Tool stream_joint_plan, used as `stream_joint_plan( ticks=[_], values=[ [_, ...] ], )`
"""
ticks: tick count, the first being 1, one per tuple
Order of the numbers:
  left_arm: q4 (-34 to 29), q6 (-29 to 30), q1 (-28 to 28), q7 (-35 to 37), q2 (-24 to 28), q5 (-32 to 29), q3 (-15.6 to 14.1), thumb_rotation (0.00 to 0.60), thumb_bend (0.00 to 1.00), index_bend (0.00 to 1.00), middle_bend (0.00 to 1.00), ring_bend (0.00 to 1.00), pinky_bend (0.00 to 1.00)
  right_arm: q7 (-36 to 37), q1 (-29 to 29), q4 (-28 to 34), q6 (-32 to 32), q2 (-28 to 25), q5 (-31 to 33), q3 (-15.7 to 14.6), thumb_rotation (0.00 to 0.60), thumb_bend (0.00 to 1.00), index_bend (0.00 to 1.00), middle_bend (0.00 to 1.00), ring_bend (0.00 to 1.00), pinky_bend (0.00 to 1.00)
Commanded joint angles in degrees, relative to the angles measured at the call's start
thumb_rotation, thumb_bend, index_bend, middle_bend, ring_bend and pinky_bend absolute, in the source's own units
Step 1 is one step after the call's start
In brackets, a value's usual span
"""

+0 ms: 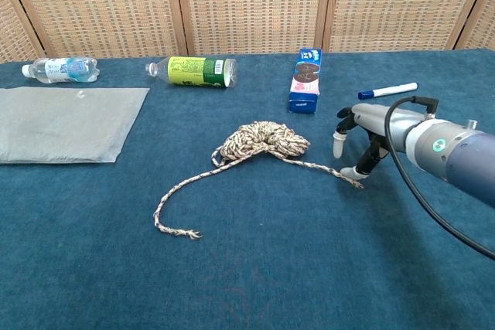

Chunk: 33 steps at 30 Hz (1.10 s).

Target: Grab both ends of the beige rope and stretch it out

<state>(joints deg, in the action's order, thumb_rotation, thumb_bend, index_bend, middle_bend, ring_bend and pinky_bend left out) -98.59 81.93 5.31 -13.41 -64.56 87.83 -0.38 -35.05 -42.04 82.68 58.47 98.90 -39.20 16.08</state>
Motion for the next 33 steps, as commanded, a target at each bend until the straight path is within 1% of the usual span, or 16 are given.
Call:
stream_joint_plan(
  ticks=[1,6,11,18,24,26,30,33],
  values=[
    [0.03,-0.11,0.07,-0.05,-0.04,-0.11,0.00,0.600,0.03,0.00,0.00,0.00,0.00,-0.04,-0.18,-0.11,0.06,0.13,0.56,-0.27,0.600,0.30,0.45,0.00,0.00,0.00],
    [-0.05,-0.53,0.27,0.06,-0.02,-0.16,-0.18,0.600,0.03,0.00,0.00,0.00,0.00,0.18,-0.27,0.29,-0.30,0.48,1.45,-1.25,0.600,0.30,0.45,0.00,0.00,0.00],
    [-0.05,-0.52,0.29,-0.02,-0.13,-0.19,-0.28,0.600,0.03,0.00,0.00,0.00,0.00,0.23,-0.54,-1.21,-0.32,1.49,1.61,-2.16,0.600,0.30,0.45,0.00,0.00,0.00],
    [-0.02,-0.56,0.38,0.05,-0.14,-0.32,-0.27,0.600,0.03,0.00,0.00,0.00,0.00,0.37,-0.54,-2.92,0.47,2.12,0.18,-3.12,0.600,0.30,0.48,0.00,0.00,0.00],
    [-0.04,-0.57,0.45,0.07,-0.15,-0.35,-0.33,0.600,0.03,0.00,0.00,0.00,0.00,1.03,-0.53,-3.55,0.12,2.54,-0.30,-3.38,0.600,0.34,0.53,0.00,0.00,0.00],
    [-0.02,-0.56,0.46,0.13,-0.17,-0.34,-0.37,0.600,0.03,0.00,0.00,0.00,0.00,0.89,-0.61,-3.84,0.14,2.76,-0.43,-3.55,0.600,0.35,0.54,0.00,0.00,0.00],
    [0.02,-0.49,0.46,0.22,-0.13,-0.16,-0.48,0.600,0.03,0.00,0.00,0.00,0.00,0.68,-0.70,-4.30,0.31,3.15,-0.56,-3.68,0.600,0.41,0.55,0.00,0.00,0.00],
    [0.05,-0.50,0.48,0.31,-0.10,-0.16,-0.51,0.600,0.03,0.00,0.00,0.00,0.00,0.45,-0.74,-4.78,0.54,3.42,-0.85,-3.85,0.600,0.42,0.56,0.00,0.00,0.00]
  ],
)
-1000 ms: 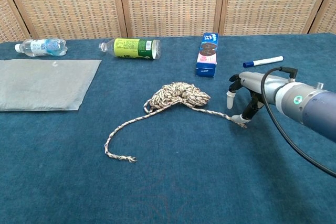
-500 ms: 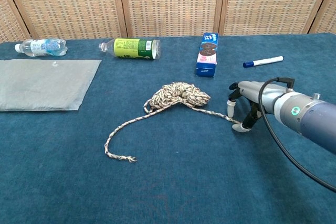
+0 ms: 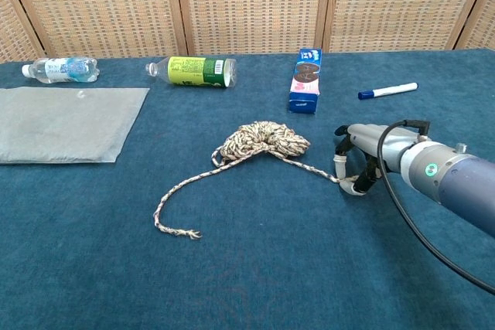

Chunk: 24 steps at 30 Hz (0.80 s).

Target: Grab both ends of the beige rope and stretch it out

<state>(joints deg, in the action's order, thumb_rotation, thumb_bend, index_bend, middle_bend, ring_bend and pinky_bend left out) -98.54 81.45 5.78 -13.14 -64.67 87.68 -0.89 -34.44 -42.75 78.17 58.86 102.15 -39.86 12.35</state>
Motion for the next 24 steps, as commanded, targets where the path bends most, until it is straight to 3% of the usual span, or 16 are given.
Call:
stream_joint_plan(
  ticks=[1,13,20,24],
  values=[
    [0.01,-0.05,0.03,0.05,0.01,-0.04,-0.01,0.600,0.03,0.00,0.00,0.00,0.00,-0.23,-0.03,-0.43,0.24,0.27,-0.30,-0.18,0.600,0.43,0.57,0.00,0.00,0.00],
    [3.14,-1.98,3.11,-0.47,-2.39,2.54,1.06,0.600,0.08,0.01,0.00,0.00,0.00,0.60,0.15,-2.05,1.14,0.92,-4.19,-0.81,0.600,0.43,0.68,0.03,0.00,0.00],
    [10.68,-10.06,12.33,0.10,-7.38,9.50,2.01,0.600,0.15,0.27,0.00,0.00,0.00,0.94,0.19,-1.63,0.57,0.07,-6.21,-1.18,0.600,0.43,0.69,0.04,0.00,0.00],
    [15.28,-13.95,17.13,0.39,-11.18,13.09,1.83,0.600,0.17,0.33,0.00,0.00,0.00,1.52,0.27,-1.56,0.54,0.12,-7.21,-1.16,0.600,0.43,0.69,0.05,0.00,0.00]
  ],
)
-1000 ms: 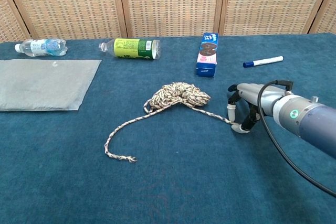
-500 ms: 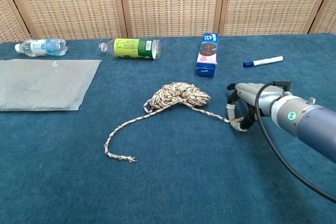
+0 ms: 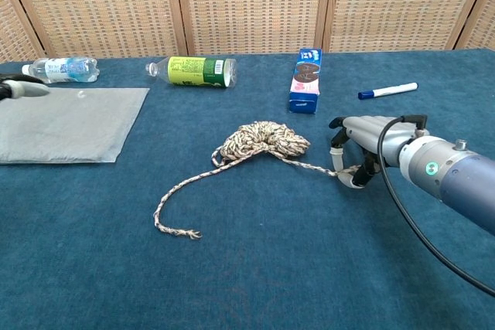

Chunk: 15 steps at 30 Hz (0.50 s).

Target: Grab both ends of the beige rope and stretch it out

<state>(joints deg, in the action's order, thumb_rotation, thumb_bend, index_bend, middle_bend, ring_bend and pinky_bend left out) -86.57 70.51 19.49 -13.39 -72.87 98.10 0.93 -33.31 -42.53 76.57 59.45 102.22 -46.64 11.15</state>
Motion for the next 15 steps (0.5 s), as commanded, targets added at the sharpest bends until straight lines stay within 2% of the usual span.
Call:
stream_joint_plan(
  ticks=[1,3,7,11,15],
  values=[
    [5.10,-4.21,5.15,1.96,-4.47,3.86,-0.16,0.600,0.18,0.34,0.00,0.00,0.00,0.64,0.06,0.09,-0.16,0.09,-0.58,0.15,0.600,0.43,0.69,0.05,0.00,0.00],
    [9.48,-6.87,9.57,5.84,-8.17,7.44,-0.93,0.600,0.20,0.38,0.00,0.00,0.00,0.57,-0.09,0.31,-0.53,0.01,-0.89,0.13,0.600,0.43,0.69,0.05,0.00,0.00],
    [15.52,-7.51,13.10,11.72,-12.27,9.62,-2.16,0.600,0.25,0.43,0.00,0.00,0.00,-0.15,-0.30,0.65,-1.07,-0.19,-0.80,-0.03,0.600,0.43,0.69,0.05,0.00,0.00],
    [17.34,-9.63,15.49,12.54,-14.90,9.36,-2.73,0.600,0.27,0.49,0.00,0.00,0.00,-1.62,-0.73,0.78,-1.68,-0.17,-0.02,-0.26,0.600,0.43,0.69,0.05,0.00,0.00],
    [17.03,-11.43,17.02,12.42,-15.95,8.23,-2.91,0.600,0.29,0.49,0.00,0.00,0.00,-2.09,-0.96,0.65,-1.98,0.16,0.58,-0.18,0.600,0.43,0.69,0.05,0.00,0.00]
  ],
)
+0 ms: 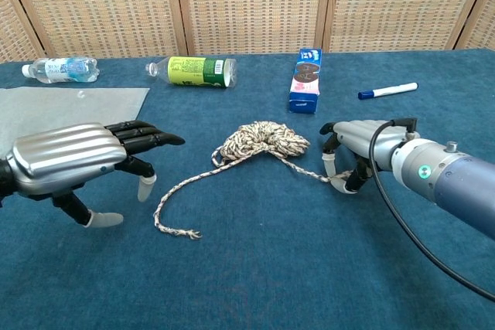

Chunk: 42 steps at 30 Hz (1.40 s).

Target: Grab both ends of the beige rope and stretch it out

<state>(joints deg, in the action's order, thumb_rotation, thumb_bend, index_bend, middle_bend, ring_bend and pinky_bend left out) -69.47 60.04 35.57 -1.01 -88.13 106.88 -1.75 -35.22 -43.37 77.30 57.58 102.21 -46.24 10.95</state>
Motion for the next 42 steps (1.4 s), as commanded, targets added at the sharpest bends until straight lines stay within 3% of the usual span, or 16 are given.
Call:
stream_joint_plan(
  ticks=[1,16,42],
  values=[
    [-0.13,-1.24,1.28,-0.14,-0.91,-0.74,-0.20,0.600,0.30,0.49,0.00,0.00,0.00,-0.23,-0.17,-0.13,-0.14,0.27,0.22,0.05,0.600,0.43,0.69,0.05,0.00,0.00],
    [-0.19,-6.91,4.98,-1.50,-3.82,-5.24,-0.36,0.600,0.32,0.49,0.00,0.00,0.00,-1.83,-1.04,-0.43,-0.39,1.10,1.31,0.24,0.600,0.43,0.69,0.05,0.00,0.00],
    [2.18,-7.62,7.45,-3.20,-6.89,-8.67,-2.04,0.600,0.37,0.53,0.00,0.00,0.00,-0.75,-1.13,-0.34,-0.99,1.08,1.69,0.23,0.600,0.43,0.69,0.05,0.00,0.00]
  ],
)
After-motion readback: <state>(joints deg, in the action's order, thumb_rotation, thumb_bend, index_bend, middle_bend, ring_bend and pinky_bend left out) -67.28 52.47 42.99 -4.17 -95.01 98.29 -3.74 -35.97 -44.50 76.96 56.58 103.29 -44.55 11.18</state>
